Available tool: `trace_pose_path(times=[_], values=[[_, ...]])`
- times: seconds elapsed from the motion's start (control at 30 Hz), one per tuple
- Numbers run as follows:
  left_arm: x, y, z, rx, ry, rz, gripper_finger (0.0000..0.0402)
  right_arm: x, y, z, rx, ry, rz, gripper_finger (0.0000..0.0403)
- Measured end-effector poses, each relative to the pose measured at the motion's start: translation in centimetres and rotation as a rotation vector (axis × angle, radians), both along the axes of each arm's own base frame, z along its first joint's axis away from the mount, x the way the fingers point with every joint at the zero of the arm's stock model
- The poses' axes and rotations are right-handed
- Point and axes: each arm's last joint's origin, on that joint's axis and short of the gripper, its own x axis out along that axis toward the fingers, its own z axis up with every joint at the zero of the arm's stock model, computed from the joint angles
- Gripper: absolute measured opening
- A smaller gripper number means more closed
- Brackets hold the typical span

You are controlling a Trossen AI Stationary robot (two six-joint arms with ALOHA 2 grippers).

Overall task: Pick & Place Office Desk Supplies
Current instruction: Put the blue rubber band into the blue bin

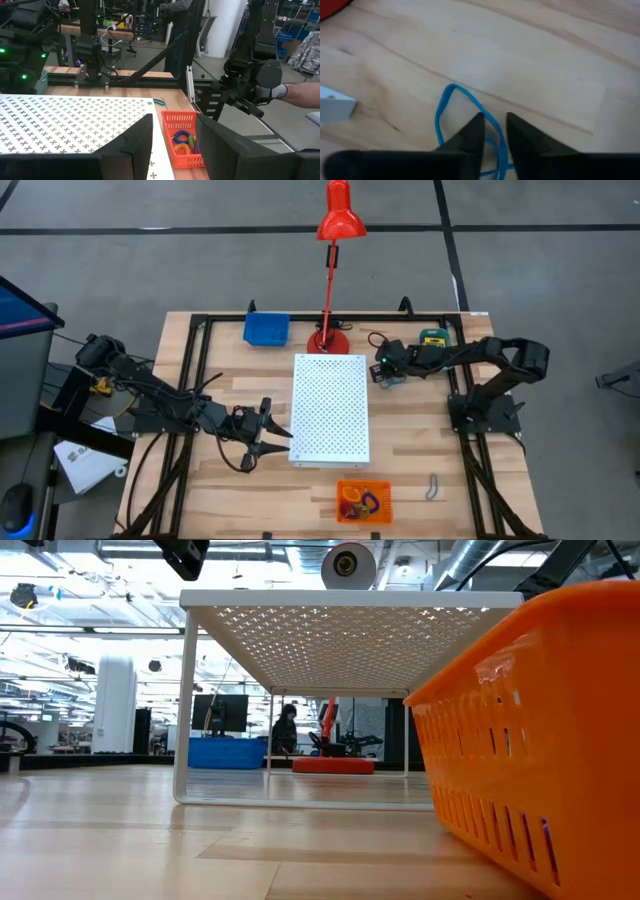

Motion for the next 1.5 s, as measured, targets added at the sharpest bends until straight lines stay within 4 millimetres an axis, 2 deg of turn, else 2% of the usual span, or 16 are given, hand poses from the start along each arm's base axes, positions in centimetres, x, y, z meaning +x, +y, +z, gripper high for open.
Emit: trace_pose_path(times=[0.07, 0.13, 0.33, 0.43, 0.6, 0.87, 1.07, 1.3, 1.5], values=[[0.0, 0.0, 0.0, 0.000, 0.000, 0.000, 0.0143, 0.0, 0.0, 0.0, -0.011, 0.009, -0.001, 0.0031], [0.0, 0.0, 0.0, 0.000, 0.000, 0.000, 0.0143, 0.0, 0.2, 0.0, -0.024, 0.015, 0.004, 0.0010], [0.0, 0.0, 0.0, 0.000, 0.000, 0.000, 0.0143, 0.3, 1.3, 0.4, -0.082, 0.032, 0.027, 0.0005], [0.0, 0.0, 0.0, 0.000, 0.001, 0.000, 0.0142, 0.3, 2.4, 1.5, -0.134, 0.008, 0.029, 0.0003], [0.0, 0.0, 0.0, 0.001, 0.001, 0.000, 0.0142, -0.8, 4.5, 4.3, -0.231, -0.041, 0.013, 0.0002], [0.0, 0.0, 0.0, 0.024, -0.004, -0.002, 0.0143, -3.3, 10.2, 8.6, -0.354, -0.266, 0.056, 0.0001], [0.2, -0.4, -0.5, 0.125, -0.009, -0.021, 0.0148, -4.5, 14.9, 10.3, -0.408, -0.504, 0.160, 0.0001], [1.4, -2.3, -1.6, 0.357, -0.152, -0.071, 0.0179, -3.9, 20.0, 11.4, -0.398, -0.731, 0.323, 0.0000], [4.0, -3.6, -2.1, 0.483, -0.199, -0.035, 0.0212, -2.2, 23.5, 12.0, -0.405, -0.865, 0.446, 0.0000]])
